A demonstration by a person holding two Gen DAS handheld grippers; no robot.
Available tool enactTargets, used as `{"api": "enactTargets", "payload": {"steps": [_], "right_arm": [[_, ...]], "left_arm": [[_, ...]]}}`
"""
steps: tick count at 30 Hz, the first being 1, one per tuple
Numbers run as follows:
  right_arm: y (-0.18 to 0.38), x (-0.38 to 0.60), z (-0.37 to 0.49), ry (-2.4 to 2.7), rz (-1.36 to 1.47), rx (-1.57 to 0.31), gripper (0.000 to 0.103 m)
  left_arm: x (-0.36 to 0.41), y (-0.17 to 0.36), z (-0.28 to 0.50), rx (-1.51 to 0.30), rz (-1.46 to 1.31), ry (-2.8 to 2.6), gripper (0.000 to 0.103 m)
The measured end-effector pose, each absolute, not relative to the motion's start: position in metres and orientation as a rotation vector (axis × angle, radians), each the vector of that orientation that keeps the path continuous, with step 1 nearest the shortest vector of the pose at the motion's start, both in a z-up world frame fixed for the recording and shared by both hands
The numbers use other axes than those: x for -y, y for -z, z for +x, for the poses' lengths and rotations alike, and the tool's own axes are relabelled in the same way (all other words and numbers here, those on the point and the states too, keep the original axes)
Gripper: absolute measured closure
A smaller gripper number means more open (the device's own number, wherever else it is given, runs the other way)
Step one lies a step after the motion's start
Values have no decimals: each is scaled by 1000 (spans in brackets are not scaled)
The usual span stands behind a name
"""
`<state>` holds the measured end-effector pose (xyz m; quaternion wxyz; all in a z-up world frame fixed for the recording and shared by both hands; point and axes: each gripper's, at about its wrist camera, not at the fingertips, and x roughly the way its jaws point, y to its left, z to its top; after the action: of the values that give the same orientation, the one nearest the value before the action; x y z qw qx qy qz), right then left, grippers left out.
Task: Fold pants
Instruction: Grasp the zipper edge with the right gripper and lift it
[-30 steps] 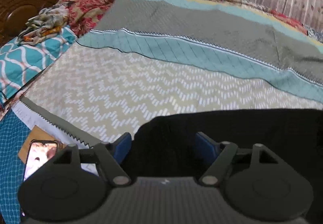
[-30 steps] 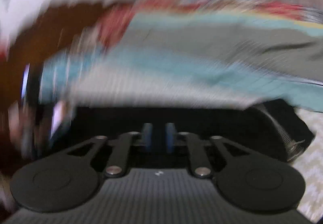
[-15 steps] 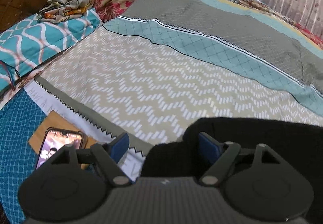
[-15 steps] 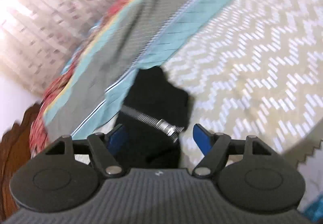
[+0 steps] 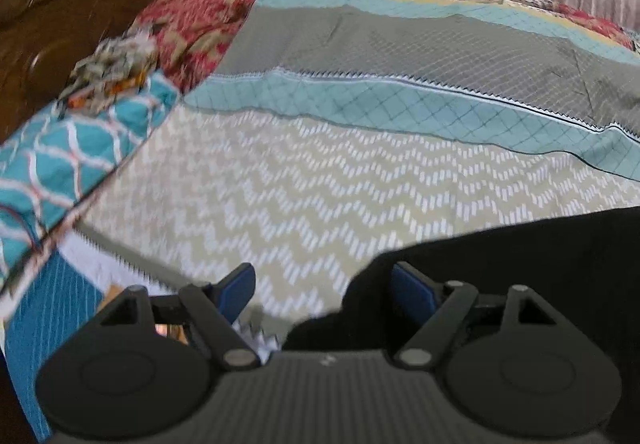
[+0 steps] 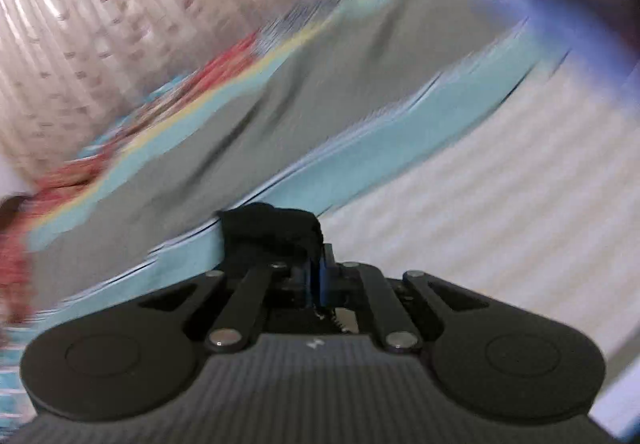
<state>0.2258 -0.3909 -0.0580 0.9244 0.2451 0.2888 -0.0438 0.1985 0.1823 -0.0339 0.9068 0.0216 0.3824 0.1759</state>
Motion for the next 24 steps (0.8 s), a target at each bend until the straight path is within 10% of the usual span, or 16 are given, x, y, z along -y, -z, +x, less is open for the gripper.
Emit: {"api": "enactTargets", "payload": {"steps": [2, 5, 24], "right_arm": [[50, 428, 228, 243, 399, -588, 94], [62, 477, 240, 469, 265, -683, 37], [87, 432, 237, 341, 594, -631, 36]], "left_arm": [[-179, 35, 209, -795, 83, -347, 25], [-173, 34, 216, -817, 70, -334, 25], [-147, 22, 202, -623, 488, -174, 15]]}}
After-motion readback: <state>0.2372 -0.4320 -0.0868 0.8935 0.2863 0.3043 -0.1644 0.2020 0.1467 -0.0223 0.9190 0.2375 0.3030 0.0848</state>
